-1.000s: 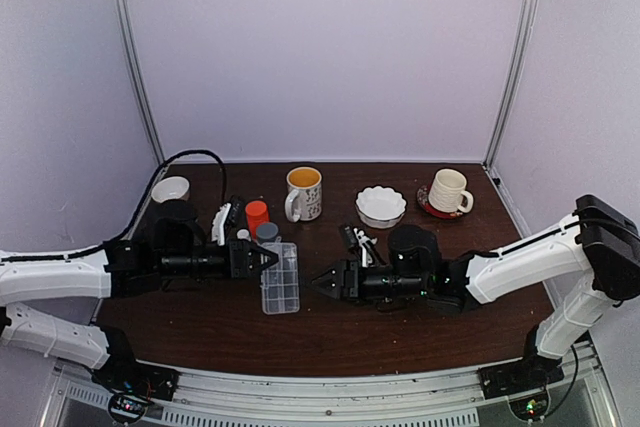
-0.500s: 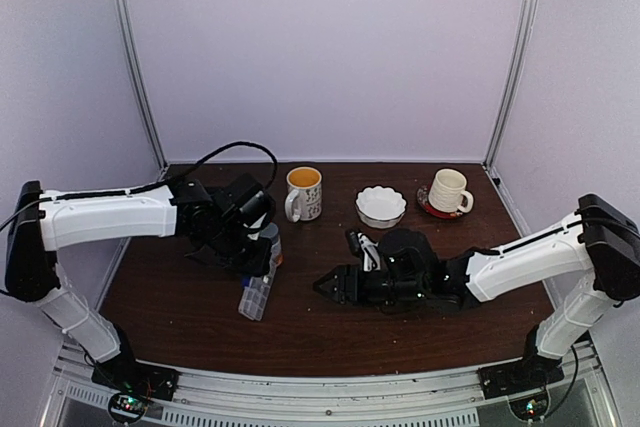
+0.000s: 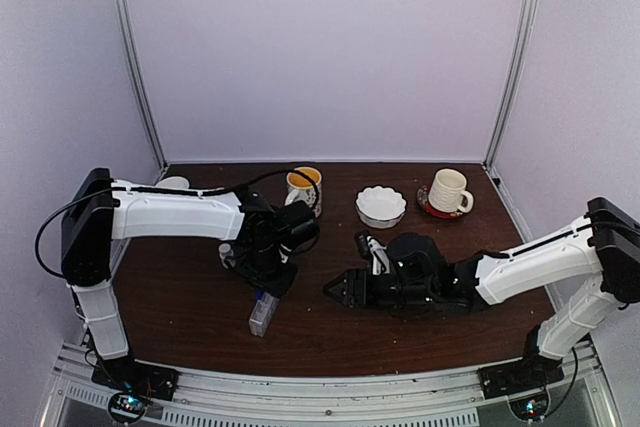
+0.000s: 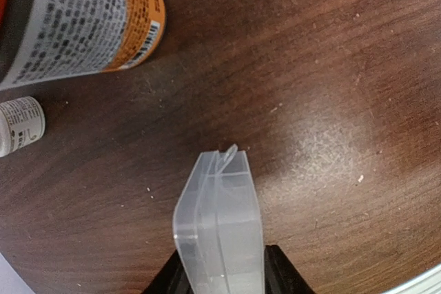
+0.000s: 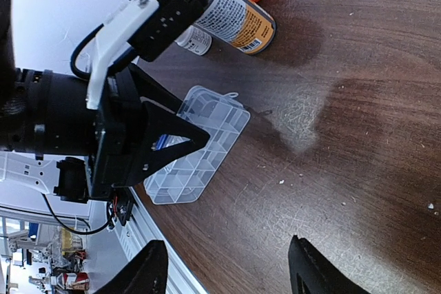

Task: Sort the pills into containers
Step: Pass from the right arm to the left, then adjust the pill container at the center of the board.

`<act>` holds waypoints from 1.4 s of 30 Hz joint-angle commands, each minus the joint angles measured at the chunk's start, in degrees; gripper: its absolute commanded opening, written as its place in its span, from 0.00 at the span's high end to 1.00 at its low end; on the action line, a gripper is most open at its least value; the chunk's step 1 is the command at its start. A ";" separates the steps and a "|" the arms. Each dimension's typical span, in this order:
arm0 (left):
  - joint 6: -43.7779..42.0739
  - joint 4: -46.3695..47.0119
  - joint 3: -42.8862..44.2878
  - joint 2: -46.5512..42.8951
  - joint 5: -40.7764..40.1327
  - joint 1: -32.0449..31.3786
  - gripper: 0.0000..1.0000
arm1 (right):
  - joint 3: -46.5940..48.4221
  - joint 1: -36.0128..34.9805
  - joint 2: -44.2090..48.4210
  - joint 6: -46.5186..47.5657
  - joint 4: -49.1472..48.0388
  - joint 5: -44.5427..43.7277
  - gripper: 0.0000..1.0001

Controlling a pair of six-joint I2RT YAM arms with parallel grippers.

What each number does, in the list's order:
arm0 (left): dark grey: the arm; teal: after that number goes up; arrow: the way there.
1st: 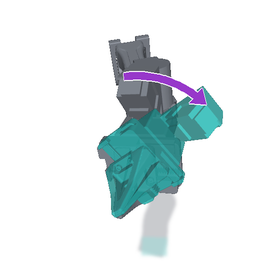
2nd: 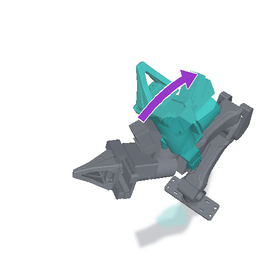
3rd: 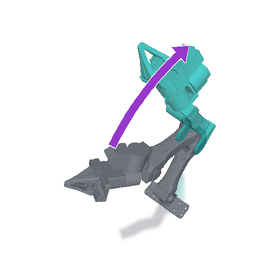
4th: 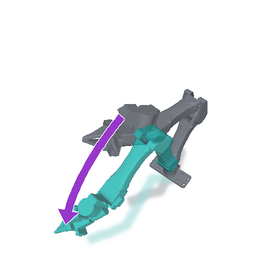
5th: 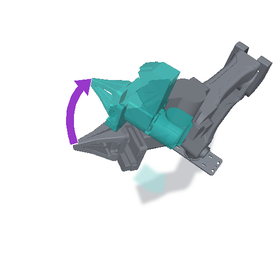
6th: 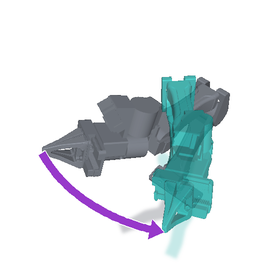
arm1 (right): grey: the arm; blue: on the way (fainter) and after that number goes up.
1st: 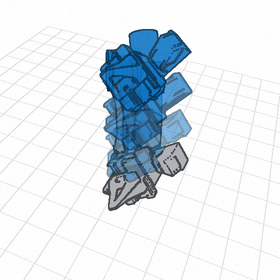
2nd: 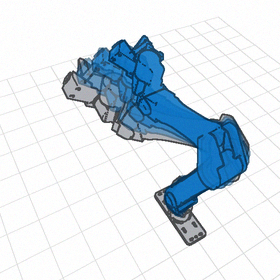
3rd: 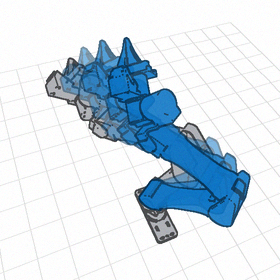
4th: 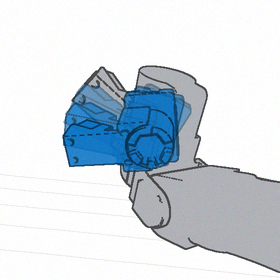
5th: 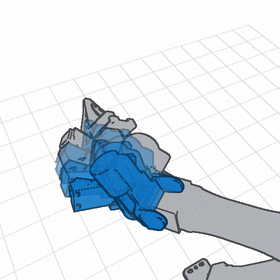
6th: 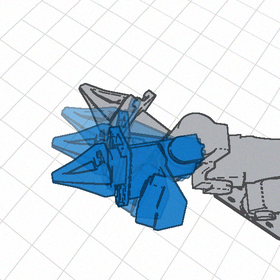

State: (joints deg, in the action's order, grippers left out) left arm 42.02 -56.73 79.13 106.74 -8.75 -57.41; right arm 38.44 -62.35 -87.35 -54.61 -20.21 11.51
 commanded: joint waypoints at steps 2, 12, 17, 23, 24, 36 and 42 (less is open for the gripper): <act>-0.58 0.13 1.41 0.81 2.90 -0.23 0.57 | -1.37 -0.14 3.36 2.11 2.16 -2.57 0.38; -0.72 3.20 -0.02 -2.62 7.31 -0.58 0.45 | -1.96 -0.12 3.39 2.08 2.21 -2.69 0.38; -0.73 7.81 -2.99 -5.67 11.32 -0.61 0.43 | -2.27 -0.12 3.07 1.81 1.78 -2.67 0.37; 0.34 11.19 -5.49 -8.05 12.46 -0.59 0.43 | -2.39 -0.14 2.89 1.59 1.62 -2.62 0.37; 0.33 10.17 -5.40 -8.26 10.78 -0.64 0.42 | -2.52 -0.17 2.89 1.47 1.61 -2.59 0.37; 1.45 9.74 -8.03 -4.79 7.89 -1.22 0.02 | -3.01 -0.15 1.27 0.43 -0.26 -2.04 0.34; 1.85 14.69 -12.63 -6.12 10.62 -1.29 0.02 | -2.24 -0.20 -2.78 -0.88 -3.91 0.32 0.35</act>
State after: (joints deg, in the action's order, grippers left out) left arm 42.98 -46.28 69.06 101.36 -0.05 -58.35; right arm 35.99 -62.35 -87.59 -54.41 -20.84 10.52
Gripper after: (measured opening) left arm 0.975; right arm 0.658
